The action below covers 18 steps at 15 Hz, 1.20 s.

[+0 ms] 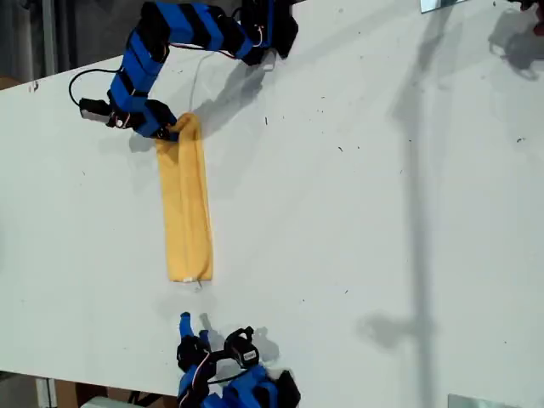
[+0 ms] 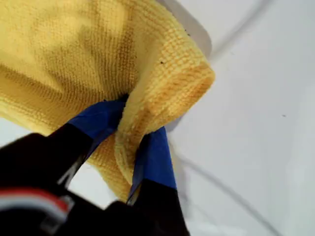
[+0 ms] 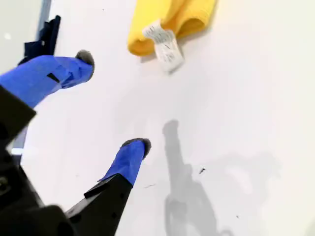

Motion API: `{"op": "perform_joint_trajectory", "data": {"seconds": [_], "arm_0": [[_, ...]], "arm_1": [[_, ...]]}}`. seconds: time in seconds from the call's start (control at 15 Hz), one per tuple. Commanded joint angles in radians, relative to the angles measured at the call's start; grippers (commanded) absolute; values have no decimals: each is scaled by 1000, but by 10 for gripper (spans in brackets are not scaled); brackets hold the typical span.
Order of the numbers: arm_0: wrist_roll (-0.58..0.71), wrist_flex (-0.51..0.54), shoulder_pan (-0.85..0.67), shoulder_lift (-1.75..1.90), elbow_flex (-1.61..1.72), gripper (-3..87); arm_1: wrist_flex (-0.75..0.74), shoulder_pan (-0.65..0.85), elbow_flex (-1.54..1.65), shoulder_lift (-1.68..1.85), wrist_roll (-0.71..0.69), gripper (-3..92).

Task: Grasp corners of a square towel and fold twice.

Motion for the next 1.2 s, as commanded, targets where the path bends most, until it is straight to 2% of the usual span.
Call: {"op": "perform_joint_trajectory", "data": {"seconds": [0.0, 0.07, 0.13, 0.27, 0.6, 0.67, 0.93, 1.13], "arm_0": [[-67, 247, 54, 462, 118, 278], [-98, 425, 57, 693, 156, 255], [-104, 483, 84, 690, 115, 242], [-133, 451, 146, 690, 132, 229], [-241, 453, 123, 690, 278, 213], [-273, 453, 152, 690, 282, 203], [-264, 451, 155, 690, 287, 201], [-265, 451, 155, 690, 288, 198]], "arm_1": [[-61, 67, 152, 166, 35, -1], [-81, 66, 201, 225, 54, -1], [-97, 55, 232, 268, 61, -1], [-101, 31, 253, 314, 74, -1], [-117, -126, 293, 586, 67, -1], [-97, -164, 230, 575, 67, -1], [-43, -265, -138, 449, 57, -1], [-75, -353, -428, 307, 20, -1]]}}
